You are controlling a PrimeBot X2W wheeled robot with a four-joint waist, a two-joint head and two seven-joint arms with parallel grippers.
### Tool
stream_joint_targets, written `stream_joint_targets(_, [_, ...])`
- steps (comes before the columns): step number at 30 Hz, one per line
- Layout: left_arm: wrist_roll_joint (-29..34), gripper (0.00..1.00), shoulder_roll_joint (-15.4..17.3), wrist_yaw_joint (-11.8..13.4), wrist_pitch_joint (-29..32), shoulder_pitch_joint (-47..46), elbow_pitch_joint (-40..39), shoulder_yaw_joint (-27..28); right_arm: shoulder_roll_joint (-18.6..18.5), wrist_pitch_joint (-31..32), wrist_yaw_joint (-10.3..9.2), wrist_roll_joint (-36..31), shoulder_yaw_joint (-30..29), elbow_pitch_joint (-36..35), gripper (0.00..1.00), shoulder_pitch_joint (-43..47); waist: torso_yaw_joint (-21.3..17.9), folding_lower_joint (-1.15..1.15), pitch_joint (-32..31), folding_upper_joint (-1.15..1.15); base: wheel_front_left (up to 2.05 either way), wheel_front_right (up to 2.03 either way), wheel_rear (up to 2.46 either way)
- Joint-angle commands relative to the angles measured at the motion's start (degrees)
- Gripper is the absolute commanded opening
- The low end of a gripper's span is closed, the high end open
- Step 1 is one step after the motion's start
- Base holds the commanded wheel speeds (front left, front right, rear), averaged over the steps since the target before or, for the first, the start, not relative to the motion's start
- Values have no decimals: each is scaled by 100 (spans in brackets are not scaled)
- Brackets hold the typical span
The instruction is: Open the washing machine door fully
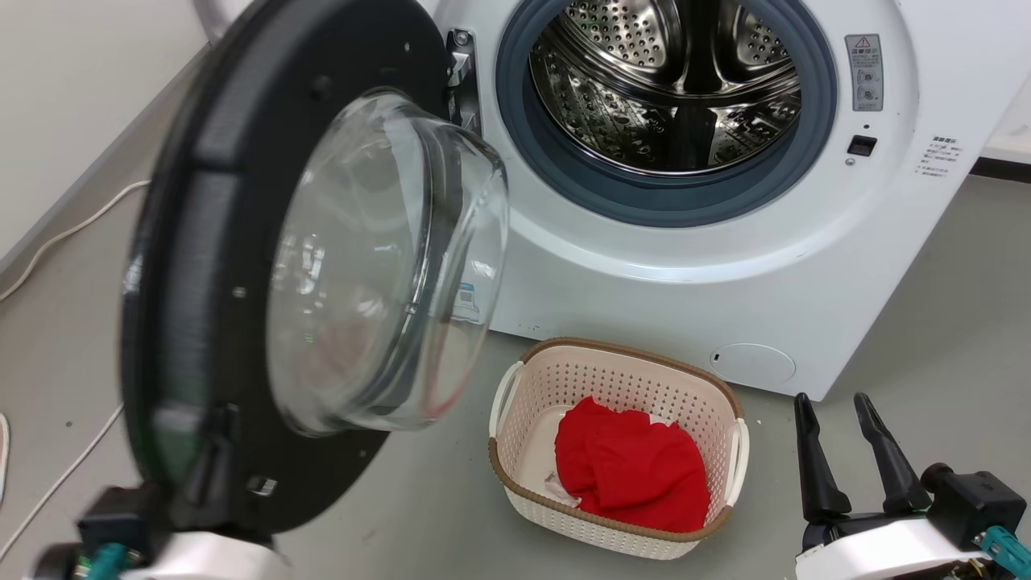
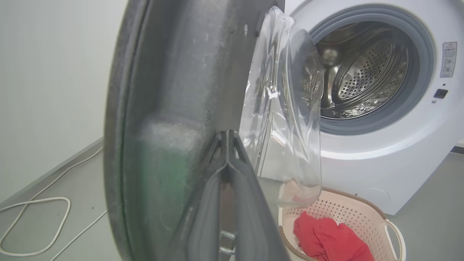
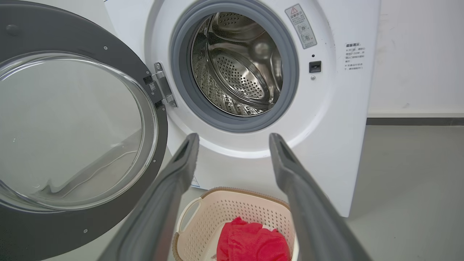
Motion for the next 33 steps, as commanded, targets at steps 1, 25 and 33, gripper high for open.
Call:
stream_joint_targets(1, [-62,0,132,-19,-99,-166,182,196,11,-27,-4,22,-2,16,100,-41,-26,0,6,0,0,0,0])
stream_joint_targets(25, [-381,0,1184,-776,-1126,-1833,3433,1977,12,58,-4,-301,-78,-106,100,-125,-660,0,226,0,0,0,0])
stream_joint_targets(33, [-64,0,956,-868,-1121,-1758,3481,2194,11,67,-4,-323,-108,-91,100,-96,-719,0,176,0,0,0,0])
